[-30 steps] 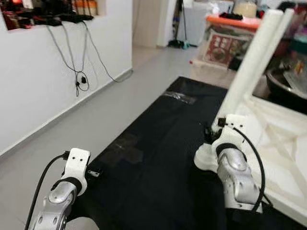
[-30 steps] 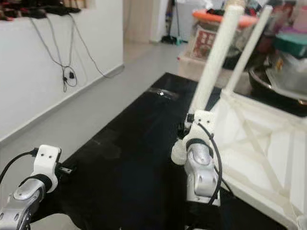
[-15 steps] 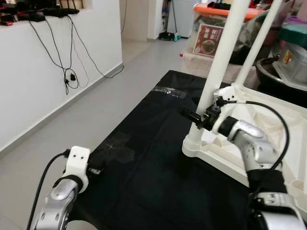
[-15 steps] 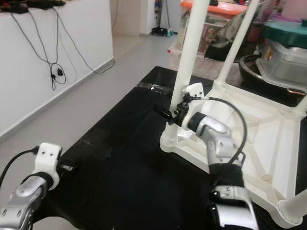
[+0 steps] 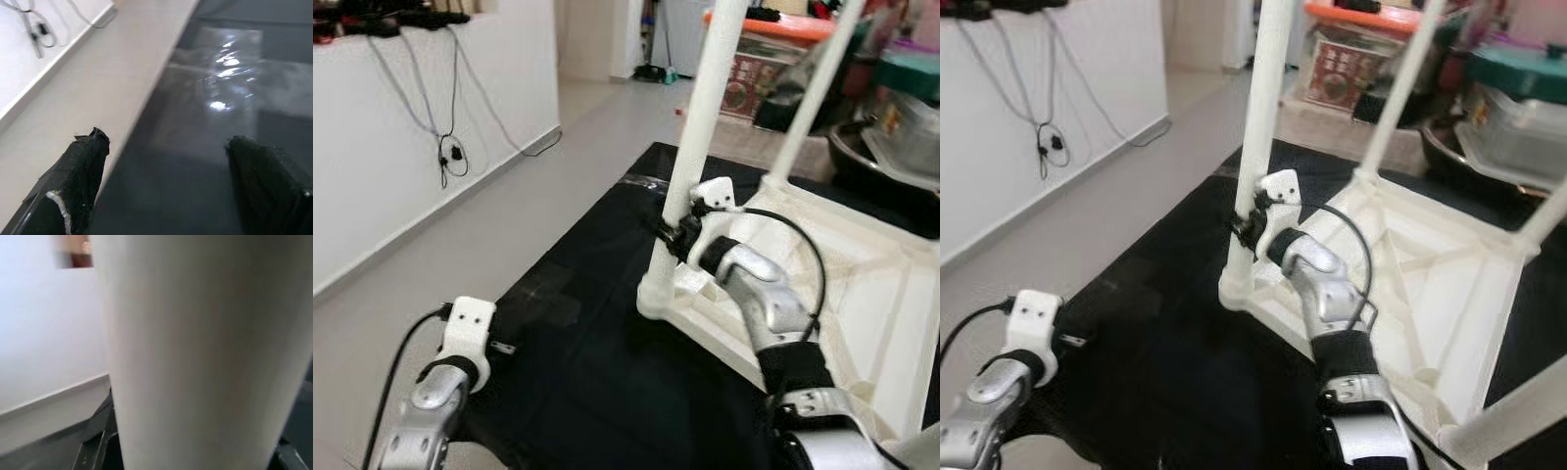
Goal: Building children table
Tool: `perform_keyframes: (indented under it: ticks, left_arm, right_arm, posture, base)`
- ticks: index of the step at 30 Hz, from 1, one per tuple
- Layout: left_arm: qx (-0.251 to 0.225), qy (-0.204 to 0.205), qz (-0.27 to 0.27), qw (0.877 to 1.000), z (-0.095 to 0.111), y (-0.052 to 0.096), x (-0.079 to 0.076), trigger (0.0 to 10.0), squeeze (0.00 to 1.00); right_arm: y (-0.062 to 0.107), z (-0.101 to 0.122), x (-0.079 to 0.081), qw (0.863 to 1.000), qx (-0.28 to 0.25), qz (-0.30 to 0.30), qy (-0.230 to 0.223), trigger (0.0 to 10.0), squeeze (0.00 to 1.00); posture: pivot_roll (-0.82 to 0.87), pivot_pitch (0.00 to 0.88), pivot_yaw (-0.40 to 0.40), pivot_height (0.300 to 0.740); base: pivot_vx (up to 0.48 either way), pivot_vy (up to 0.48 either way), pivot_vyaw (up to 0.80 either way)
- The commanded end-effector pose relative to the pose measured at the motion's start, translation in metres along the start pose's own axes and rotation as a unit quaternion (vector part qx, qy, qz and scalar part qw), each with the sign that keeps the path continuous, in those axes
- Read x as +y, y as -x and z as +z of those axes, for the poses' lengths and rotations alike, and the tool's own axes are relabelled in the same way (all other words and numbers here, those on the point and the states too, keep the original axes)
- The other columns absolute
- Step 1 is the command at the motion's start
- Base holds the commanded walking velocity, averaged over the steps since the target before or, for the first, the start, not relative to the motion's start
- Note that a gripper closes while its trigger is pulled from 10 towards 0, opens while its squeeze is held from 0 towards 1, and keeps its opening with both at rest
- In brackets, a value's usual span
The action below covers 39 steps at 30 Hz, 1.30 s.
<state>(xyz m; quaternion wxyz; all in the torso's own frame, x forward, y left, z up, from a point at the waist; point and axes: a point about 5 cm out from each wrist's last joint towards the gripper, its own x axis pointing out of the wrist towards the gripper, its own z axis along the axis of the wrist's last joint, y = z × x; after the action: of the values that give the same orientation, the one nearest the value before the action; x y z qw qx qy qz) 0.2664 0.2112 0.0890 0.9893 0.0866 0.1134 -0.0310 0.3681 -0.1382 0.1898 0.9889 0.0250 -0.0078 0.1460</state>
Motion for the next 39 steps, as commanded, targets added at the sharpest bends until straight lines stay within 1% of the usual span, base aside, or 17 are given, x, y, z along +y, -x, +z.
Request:
perform_keyframes:
  ticks: [1, 3, 4, 8, 9, 10, 13, 14, 17, 19, 20, 27, 31, 32, 33, 34, 39]
  left_arm:
    - [0.007, 0.002, -0.006, 1.000, -0.003, 0.000, -0.004, 10.0, 0.00]
    - [0.007, 0.002, -0.006, 1.000, -0.003, 0.000, -0.004, 10.0, 0.00]
    - [0.007, 0.004, -0.009, 1.000, -0.002, 0.000, -0.006, 10.0, 0.00]
    - [0.008, 0.005, -0.010, 1.000, -0.003, 0.000, -0.006, 10.0, 0.00]
    - [0.010, 0.005, -0.011, 1.000, -0.004, -0.001, -0.006, 10.0, 0.00]
    - [0.012, 0.006, -0.011, 1.000, -0.005, -0.001, -0.007, 10.0, 0.00]
    - [0.012, 0.007, -0.013, 1.000, -0.005, -0.001, -0.008, 10.0, 0.00]
    - [0.012, 0.008, -0.015, 1.000, -0.004, 0.000, -0.009, 10.0, 0.00]
    - [0.012, 0.007, -0.015, 1.000, -0.004, 0.000, -0.008, 10.0, 0.00]
    - [0.012, 0.005, -0.014, 1.000, -0.003, 0.001, -0.004, 10.0, 0.00]
    - [0.011, 0.003, -0.012, 1.000, -0.003, 0.001, -0.002, 10.0, 0.00]
    - [0.009, -0.001, -0.010, 1.000, -0.002, -0.003, -0.001, 10.0, 0.00]
    - [0.005, -0.001, -0.012, 1.000, 0.000, -0.005, -0.005, 10.0, 0.00]
    - [0.004, -0.001, -0.012, 1.000, 0.001, -0.006, -0.006, 10.0, 0.00]
    - [0.004, -0.001, -0.012, 1.000, 0.001, -0.006, -0.006, 10.0, 0.00]
    - [0.002, 0.000, -0.012, 1.000, 0.002, -0.006, -0.006, 10.0, 0.00]
    - [0.001, 0.000, -0.009, 1.000, 0.002, -0.004, -0.005, 10.0, 0.00]
  right_arm:
    - [0.049, -0.037, -0.059, 0.951, 0.083, -0.299, 0.015, 0.0, 0.00]
    - [0.049, -0.037, -0.059, 0.951, 0.083, -0.299, 0.015, 0.0, 0.00]
    - [0.070, -0.033, -0.063, 0.928, 0.062, -0.366, 0.026, 0.0, 0.00]
    - [0.085, -0.029, -0.059, 0.918, 0.044, -0.392, 0.031, 0.0, 0.00]
    - [0.093, -0.030, -0.053, 0.918, 0.045, -0.394, 0.024, 2.4, 0.00]
    - [0.097, -0.031, -0.049, 0.922, 0.043, -0.384, 0.009, 10.0, 0.00]
    - [0.093, -0.021, -0.042, 0.938, 0.002, -0.345, -0.021, 10.0, 0.00]
    - [0.087, -0.008, -0.035, 0.953, -0.040, -0.299, -0.039, 10.0, 1.00]
    - [0.073, 0.006, -0.026, 0.971, -0.076, -0.216, -0.069, 10.0, 1.00]
    - [0.049, 0.029, -0.011, 0.990, -0.095, -0.033, -0.097, 10.0, 1.00]
    - [0.043, 0.038, -0.009, 0.992, -0.095, 0.051, -0.067, 10.0, 0.00]
    - [0.042, 0.036, -0.012, 0.972, -0.051, 0.229, 0.019, 10.0, 0.00]
    - [0.041, 0.013, 0.002, 0.935, 0.002, 0.355, 0.020, 10.0, 0.00]
    - [0.041, 0.008, 0.007, 0.923, 0.013, 0.385, 0.017, 6.0, 0.00]
    - [0.041, 0.008, 0.007, 0.923, 0.013, 0.385, 0.017, 6.0, 0.00]
    - [0.040, 0.005, 0.014, 0.909, 0.013, 0.416, 0.004, 0.0, 0.00]
    - [0.046, 0.004, 0.026, 0.885, 0.010, 0.466, -0.019, 0.0, 0.00]
  posture:
    - [0.08, 0.000, -0.076, 0.740]
    - [0.08, 0.000, -0.076, 0.740]
    - [0.07, 0.000, -0.069, 0.740]
    - [0.07, 0.000, -0.067, 0.740]
    - [0.06, 0.000, -0.065, 0.740]
    - [0.06, 0.000, -0.061, 0.740]
    - [0.06, 0.000, -0.061, 0.740]
    - [0.07, 0.000, -0.061, 0.740]
    - [0.07, 0.000, -0.061, 0.740]
    - [0.07, 0.000, -0.054, 0.740]
    - [0.07, 0.000, -0.051, 0.740]
    - [0.07, 0.000, -0.062, 0.740]
    - [0.09, 0.000, -0.070, 0.740]
    - [0.09, 0.000, -0.076, 0.740]
    - [0.09, 0.000, -0.076, 0.740]
    - [0.10, 0.000, -0.082, 0.740]
    - [0.11, 0.000, -0.086, 0.740]
  base:
    - [0.000, 0.000, 0.00]
    - [0.000, 0.000, 0.00]
    - [0.000, 0.000, 0.00]
    - [0.000, 0.000, 0.00]
    - [0.000, 0.000, 0.00]
    - [0.000, 0.000, 0.00]
    - [0.000, 0.000, 0.00]
    - [0.000, 0.000, 0.00]
    - [0.000, 0.000, 0.00]
    - [0.000, 0.000, 0.00]
    - [0.000, 0.000, 0.00]
    - [0.000, 0.000, 0.00]
    - [0.000, 0.000, 0.00]
    - [0.000, 0.000, 0.00]
    - [0.000, 0.000, 0.00]
    - [0.000, 0.000, 0.00]
    - [0.000, 0.000, 0.00]
